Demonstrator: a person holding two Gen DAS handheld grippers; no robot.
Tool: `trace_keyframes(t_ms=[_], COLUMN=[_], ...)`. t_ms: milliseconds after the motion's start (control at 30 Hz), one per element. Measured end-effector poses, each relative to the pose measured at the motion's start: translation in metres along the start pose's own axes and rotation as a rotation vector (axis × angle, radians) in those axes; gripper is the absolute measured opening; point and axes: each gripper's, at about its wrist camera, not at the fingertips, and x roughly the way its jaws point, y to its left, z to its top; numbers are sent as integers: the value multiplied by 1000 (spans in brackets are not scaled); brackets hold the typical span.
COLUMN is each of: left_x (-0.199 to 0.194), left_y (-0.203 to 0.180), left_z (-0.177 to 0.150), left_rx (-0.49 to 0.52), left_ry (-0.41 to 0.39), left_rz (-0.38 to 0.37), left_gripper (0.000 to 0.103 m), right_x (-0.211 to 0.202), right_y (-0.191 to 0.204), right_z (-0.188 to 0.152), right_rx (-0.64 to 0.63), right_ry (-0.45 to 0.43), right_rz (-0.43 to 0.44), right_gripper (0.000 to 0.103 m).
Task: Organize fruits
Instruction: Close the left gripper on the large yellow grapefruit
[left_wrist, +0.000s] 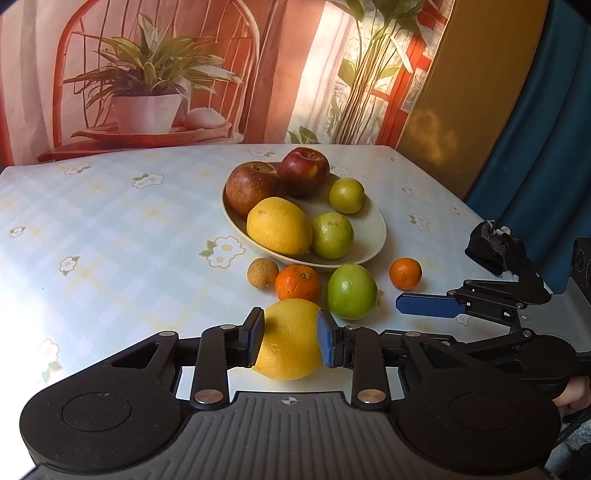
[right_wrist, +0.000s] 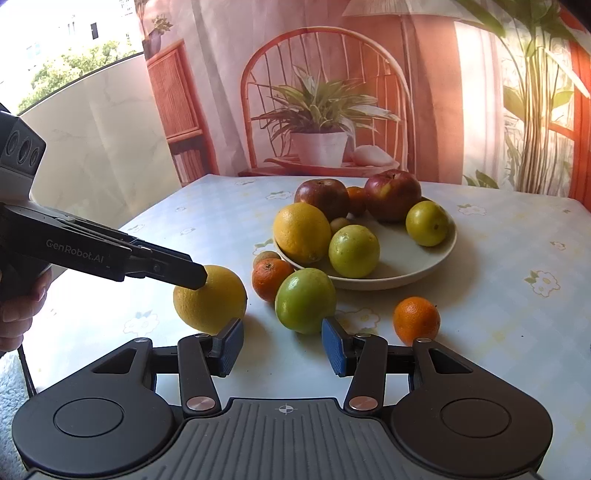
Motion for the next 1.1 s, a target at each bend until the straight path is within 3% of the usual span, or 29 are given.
trace_keyframes(t_ms=[367,800,1100], left_x=[0,15,21], left_y=[12,45,32], left_z=[1,21,24], left_rx=[-79,-227,-147], left_ry=[17,30,71], left_rz=[-31,-40,-93], left_gripper=[32,32,33], right_x=[10,25,29], right_y=[12,24,30], right_z=[2,0,3], right_rx=[-41,-85,-112], right_ry=[27,70,80], right_rz=[32,98,99], right_gripper=[44,32,34])
